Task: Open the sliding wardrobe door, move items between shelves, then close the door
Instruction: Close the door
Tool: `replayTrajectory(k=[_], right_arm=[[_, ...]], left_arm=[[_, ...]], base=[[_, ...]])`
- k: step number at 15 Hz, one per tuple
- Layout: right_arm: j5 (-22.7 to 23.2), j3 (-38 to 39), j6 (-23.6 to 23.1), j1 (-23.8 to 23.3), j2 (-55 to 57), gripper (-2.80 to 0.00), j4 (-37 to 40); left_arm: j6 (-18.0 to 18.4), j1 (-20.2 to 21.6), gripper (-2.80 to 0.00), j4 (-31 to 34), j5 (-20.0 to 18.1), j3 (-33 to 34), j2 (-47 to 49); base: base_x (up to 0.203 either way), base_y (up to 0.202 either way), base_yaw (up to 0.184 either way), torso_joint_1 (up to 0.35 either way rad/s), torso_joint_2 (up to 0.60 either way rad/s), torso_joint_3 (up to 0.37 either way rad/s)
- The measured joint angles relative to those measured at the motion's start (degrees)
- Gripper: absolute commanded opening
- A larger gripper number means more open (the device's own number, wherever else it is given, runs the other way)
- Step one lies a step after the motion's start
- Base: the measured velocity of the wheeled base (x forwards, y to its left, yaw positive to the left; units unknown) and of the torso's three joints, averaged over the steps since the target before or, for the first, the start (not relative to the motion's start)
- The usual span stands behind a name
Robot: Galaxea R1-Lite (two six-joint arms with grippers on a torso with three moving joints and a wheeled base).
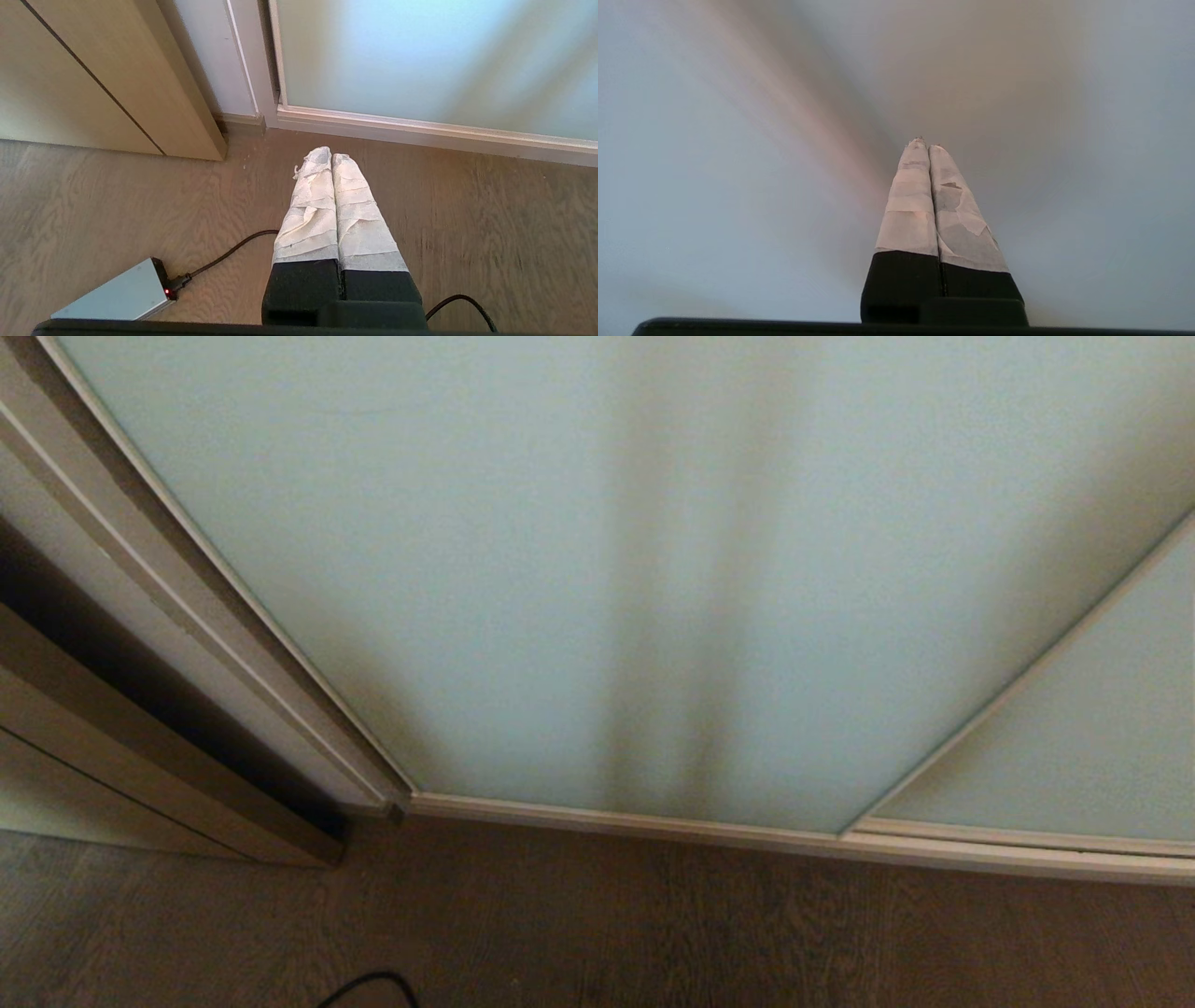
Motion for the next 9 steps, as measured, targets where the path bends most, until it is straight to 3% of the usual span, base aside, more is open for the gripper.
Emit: replayTrajectory(k=[2,6,9], right_arm=[[-6.92,3.12,-9.61,10.79,-4.24,-2.80,4.14],[-20.12,20.53,-31.07,27.59,-16.92,-2.80,7.34],[-28.72,33.95,-39.78,35.28,-28.28,-2.80,9.05]], left_arm=[[-0.02,0.00,-2.80,-0.02,-0.04,0.00,0.00],[0.00,0.00,-2.80,0.00,0.02,0.00,0.00],[-0.01,0.00,-2.80,-0.02,0.00,0.00,0.00]], base=[[0.000,0.000,0.000,0.000,0.00,0.000],[0.000,0.000,0.000,0.000,0.00,0.000],[0.000,0.000,0.000,0.000,0.00,0.000]])
